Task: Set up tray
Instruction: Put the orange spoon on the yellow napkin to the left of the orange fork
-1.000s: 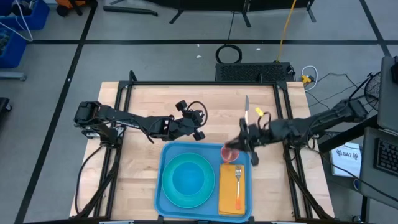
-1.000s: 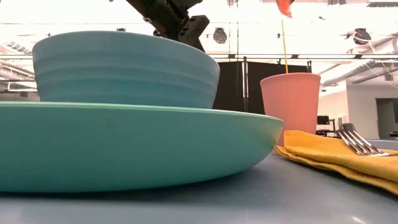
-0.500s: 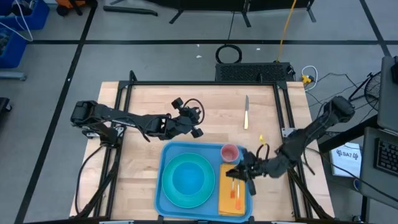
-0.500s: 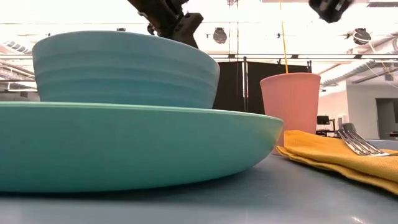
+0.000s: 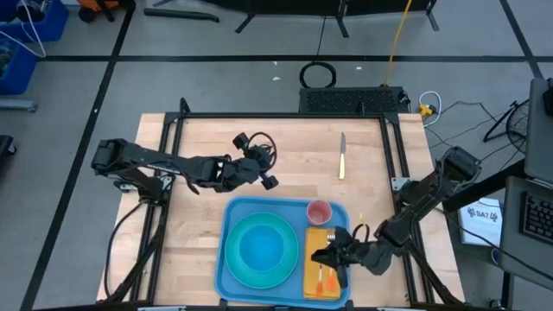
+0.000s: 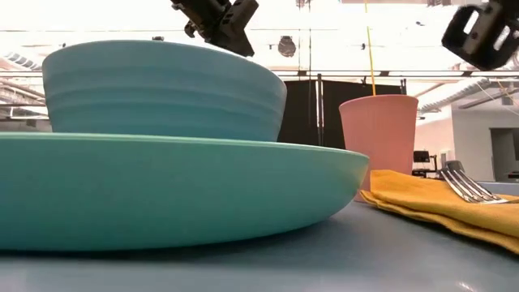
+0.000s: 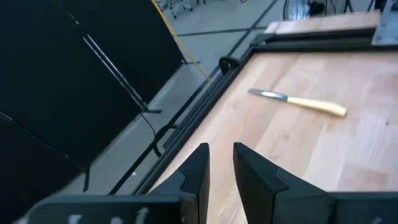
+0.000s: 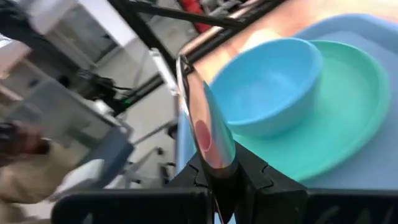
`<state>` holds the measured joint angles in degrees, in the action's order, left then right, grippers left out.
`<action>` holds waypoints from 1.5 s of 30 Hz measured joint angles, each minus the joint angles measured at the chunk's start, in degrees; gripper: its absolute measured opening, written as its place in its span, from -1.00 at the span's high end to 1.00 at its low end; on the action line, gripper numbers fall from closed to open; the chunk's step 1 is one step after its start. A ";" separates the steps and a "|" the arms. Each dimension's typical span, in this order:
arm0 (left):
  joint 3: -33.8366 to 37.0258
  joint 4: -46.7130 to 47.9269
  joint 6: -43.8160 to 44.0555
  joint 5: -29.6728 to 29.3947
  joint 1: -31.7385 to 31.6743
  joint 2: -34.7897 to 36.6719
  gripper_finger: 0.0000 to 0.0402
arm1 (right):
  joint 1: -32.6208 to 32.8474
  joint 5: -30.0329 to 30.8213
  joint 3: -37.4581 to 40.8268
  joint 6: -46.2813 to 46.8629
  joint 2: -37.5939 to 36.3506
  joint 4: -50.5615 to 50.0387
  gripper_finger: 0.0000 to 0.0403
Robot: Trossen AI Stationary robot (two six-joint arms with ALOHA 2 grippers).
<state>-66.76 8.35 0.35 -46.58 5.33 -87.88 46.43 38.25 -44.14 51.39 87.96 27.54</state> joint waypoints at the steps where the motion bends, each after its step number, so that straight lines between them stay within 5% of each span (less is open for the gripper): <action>1: 0.00 0.05 0.17 -0.03 0.02 0.11 0.62 | 0.57 1.68 0.00 1.07 -0.02 -1.61 0.95; 5: 0.00 1.00 0.14 -0.05 0.44 -0.02 0.62 | 2.32 6.85 0.00 4.25 -0.04 -7.74 0.95; 45: 0.00 0.95 -0.21 -2.02 0.43 -0.02 0.62 | 3.90 8.39 -0.11 12.72 7.42 -10.70 0.87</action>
<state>-66.76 9.30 0.14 -48.60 5.76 -87.90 50.33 46.64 -44.25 64.11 95.38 16.84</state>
